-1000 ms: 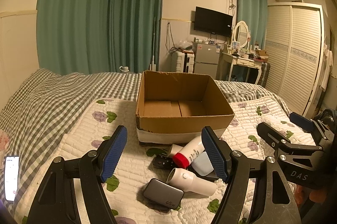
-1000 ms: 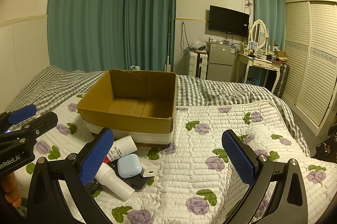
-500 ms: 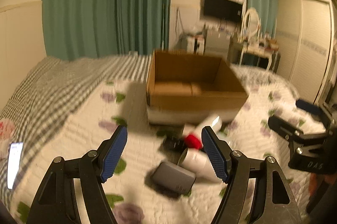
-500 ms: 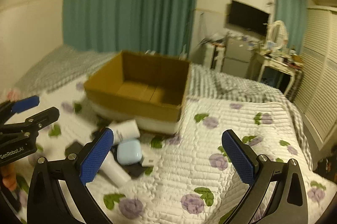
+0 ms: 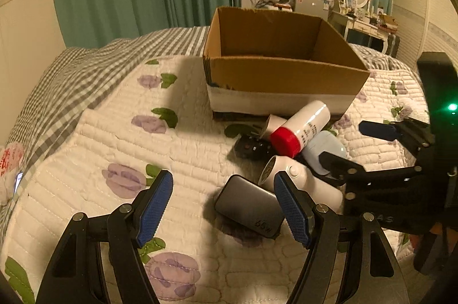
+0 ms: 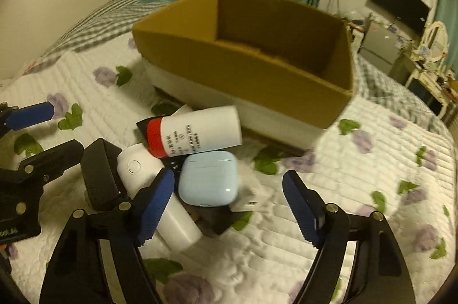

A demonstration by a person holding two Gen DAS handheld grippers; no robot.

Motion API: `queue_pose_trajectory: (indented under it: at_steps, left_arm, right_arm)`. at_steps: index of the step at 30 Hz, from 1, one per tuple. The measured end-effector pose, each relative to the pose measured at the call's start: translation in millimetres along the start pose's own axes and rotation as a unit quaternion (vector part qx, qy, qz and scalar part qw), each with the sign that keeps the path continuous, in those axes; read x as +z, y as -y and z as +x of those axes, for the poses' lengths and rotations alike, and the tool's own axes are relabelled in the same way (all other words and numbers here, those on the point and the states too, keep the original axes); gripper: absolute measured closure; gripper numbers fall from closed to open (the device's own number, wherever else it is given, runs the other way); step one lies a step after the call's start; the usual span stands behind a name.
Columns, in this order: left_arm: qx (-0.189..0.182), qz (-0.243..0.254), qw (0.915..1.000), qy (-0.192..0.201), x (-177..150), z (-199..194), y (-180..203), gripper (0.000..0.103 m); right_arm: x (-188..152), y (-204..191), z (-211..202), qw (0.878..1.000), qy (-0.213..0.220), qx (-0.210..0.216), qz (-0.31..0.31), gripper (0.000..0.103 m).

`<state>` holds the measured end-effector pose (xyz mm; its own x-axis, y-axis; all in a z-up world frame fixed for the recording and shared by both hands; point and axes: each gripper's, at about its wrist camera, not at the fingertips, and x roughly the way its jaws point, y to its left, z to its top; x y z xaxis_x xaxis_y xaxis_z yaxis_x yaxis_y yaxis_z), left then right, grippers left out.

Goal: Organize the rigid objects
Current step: 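Grasp the grey laptop charger with the left gripper while the right grasps the blue earbud case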

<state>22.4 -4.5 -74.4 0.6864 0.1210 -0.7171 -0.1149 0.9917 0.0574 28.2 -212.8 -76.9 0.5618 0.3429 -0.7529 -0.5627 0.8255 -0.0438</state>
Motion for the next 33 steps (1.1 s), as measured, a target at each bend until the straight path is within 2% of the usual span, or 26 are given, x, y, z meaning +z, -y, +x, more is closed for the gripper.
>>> queue_pose_trajectory:
  at_steps: [2, 3, 5, 7, 13, 19, 21, 23, 29, 33]
  left_arm:
    - [0.002, -0.001, 1.0000, -0.009, -1, 3, 0, 0.027]
    - [0.002, 0.000, 0.9999, -0.013, -1, 4, 0, 0.027]
    - [0.001, 0.001, 0.9998, -0.019, -2, 7, 1, 0.027]
    - [-0.004, 0.002, 0.9996, -0.028, -3, 8, 2, 0.027]
    - [-0.043, 0.025, 0.9966, -0.065, -14, 14, 15, 0.027]
    - [-0.029, 0.068, 0.9907, -0.114, -22, 37, 33, 0.027]
    - [-0.016, 0.075, 0.9896, -0.122, -22, 42, 35, 0.027]
    - [-0.010, 0.084, 0.9880, -0.130, -22, 45, 37, 0.027]
    - [0.009, 0.121, 0.9802, -0.157, -18, 73, 45, 0.027]
    - [0.015, 0.130, 0.9796, -0.152, -19, 76, 47, 0.026]
  right_arm:
    - [-2, -1, 10, 1.000, -0.012, 0.008, -0.002, 0.027]
    - [-3, -1, 16, 1.000, -0.017, 0.009, -0.004, 0.031]
    - [-4, 1, 23, 0.999, -0.029, 0.018, -0.003, 0.039]
    - [-6, 2, 21, 1.000, -0.023, 0.011, -0.004, 0.054]
    - [-13, 24, -11, 0.999, 0.000, 0.027, 0.030, 0.054]
    - [-19, 41, -28, 0.998, 0.007, 0.039, 0.055, 0.055]
    - [-18, 41, -26, 0.997, 0.005, 0.042, 0.057, 0.055]
    - [-17, 40, -28, 0.997, 0.007, 0.046, 0.058, 0.060]
    - [-19, 39, -29, 0.997, 0.003, 0.048, 0.059, 0.060]
    - [-23, 46, -23, 0.996, -0.011, 0.050, 0.074, 0.060]
